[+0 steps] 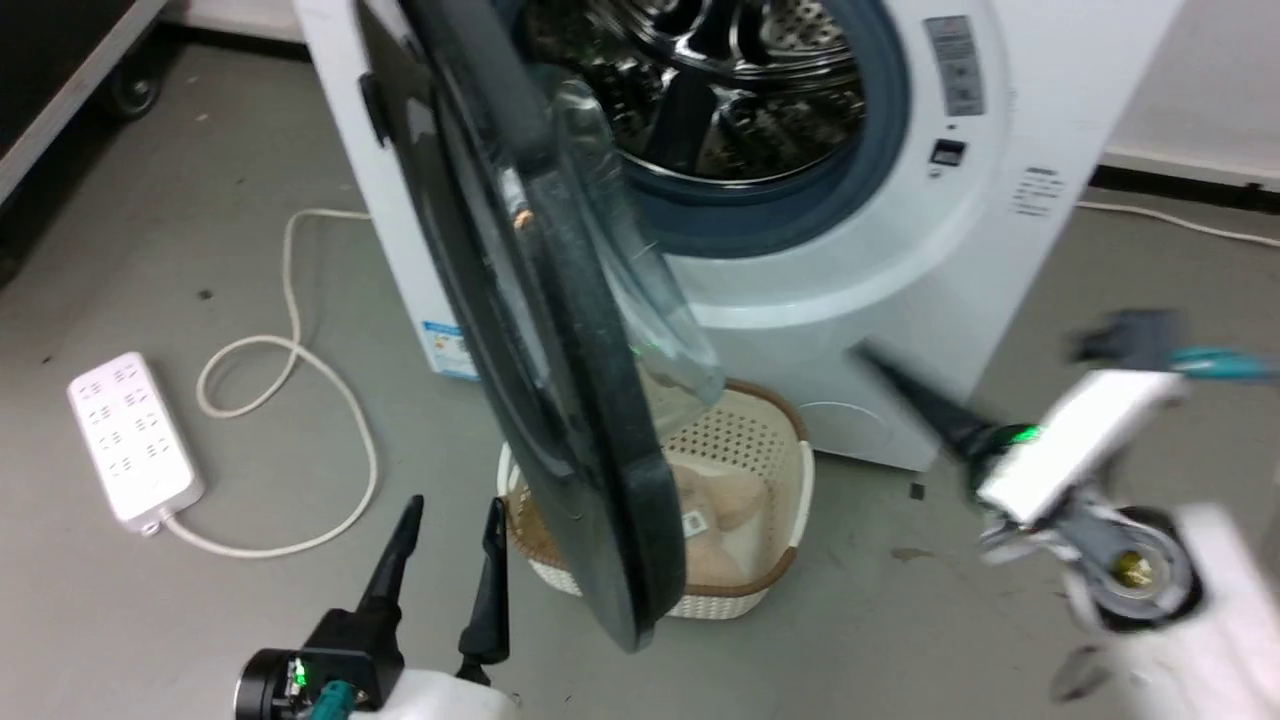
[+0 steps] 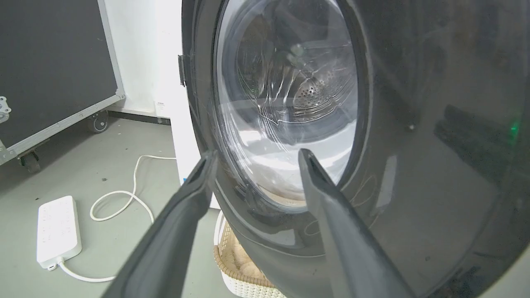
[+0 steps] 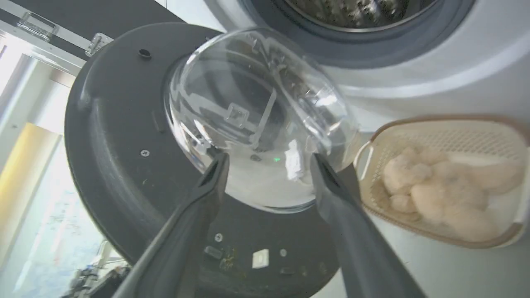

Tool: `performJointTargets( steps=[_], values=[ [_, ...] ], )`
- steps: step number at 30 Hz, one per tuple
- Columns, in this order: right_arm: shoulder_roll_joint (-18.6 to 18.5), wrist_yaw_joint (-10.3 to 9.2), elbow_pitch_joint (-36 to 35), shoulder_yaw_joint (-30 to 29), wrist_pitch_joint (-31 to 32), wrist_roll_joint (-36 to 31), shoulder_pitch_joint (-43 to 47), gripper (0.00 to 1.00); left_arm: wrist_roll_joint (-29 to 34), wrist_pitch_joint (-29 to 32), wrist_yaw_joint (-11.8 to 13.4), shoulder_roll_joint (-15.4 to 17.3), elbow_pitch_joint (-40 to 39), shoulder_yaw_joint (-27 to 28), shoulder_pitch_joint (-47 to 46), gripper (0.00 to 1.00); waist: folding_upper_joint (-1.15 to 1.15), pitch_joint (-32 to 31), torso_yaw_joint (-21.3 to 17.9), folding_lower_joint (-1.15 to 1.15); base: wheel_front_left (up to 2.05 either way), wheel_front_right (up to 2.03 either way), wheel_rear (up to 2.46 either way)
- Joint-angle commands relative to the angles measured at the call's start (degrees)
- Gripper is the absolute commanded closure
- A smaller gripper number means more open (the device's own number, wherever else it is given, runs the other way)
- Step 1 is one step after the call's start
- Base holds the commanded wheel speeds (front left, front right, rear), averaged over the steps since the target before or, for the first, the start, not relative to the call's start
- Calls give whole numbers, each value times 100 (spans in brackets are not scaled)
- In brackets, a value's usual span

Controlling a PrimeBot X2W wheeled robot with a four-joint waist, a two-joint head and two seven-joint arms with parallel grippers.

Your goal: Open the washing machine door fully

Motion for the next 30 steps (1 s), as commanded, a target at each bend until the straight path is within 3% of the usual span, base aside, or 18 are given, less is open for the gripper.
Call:
performJointTargets(
  steps=[1,5,9,14,15,20,30],
  values=[
    [-379,-2,-469,40,-642,-701,197,0,-24,-30,-48,7,-2,43,-102,0,0,-78,-131,0,0,0,0],
    [-1135,-2,-1157,306,-2363,-2460,688,0,-71,-30,-42,7,21,165,-131,0,0,-178,-326,0,0,0,0],
    [-1347,-2,-1288,47,-3599,-3868,1236,0,-58,-30,-70,18,35,275,-95,0,0,-263,-494,0,0,0,0],
    [-840,-2,-1497,-487,-4316,-5007,1917,0,-59,-30,-98,46,54,439,40,0,0,-340,-676,0,0,0,0],
    [-410,-2,-1594,-817,-4436,-5680,2312,0,-22,-30,-115,44,77,438,153,0,0,-371,-718,0,0,0,0],
    [238,-2,-1767,-1190,-4565,-6552,2834,0,7,-30,-127,38,60,438,272,0,0,-398,-727,0,0,0,0],
    [487,-2,-1866,-1231,-4631,-7051,3231,0,81,-30,-125,22,88,340,301,0,0,-438,-699,0,0,0,0]
  ],
)
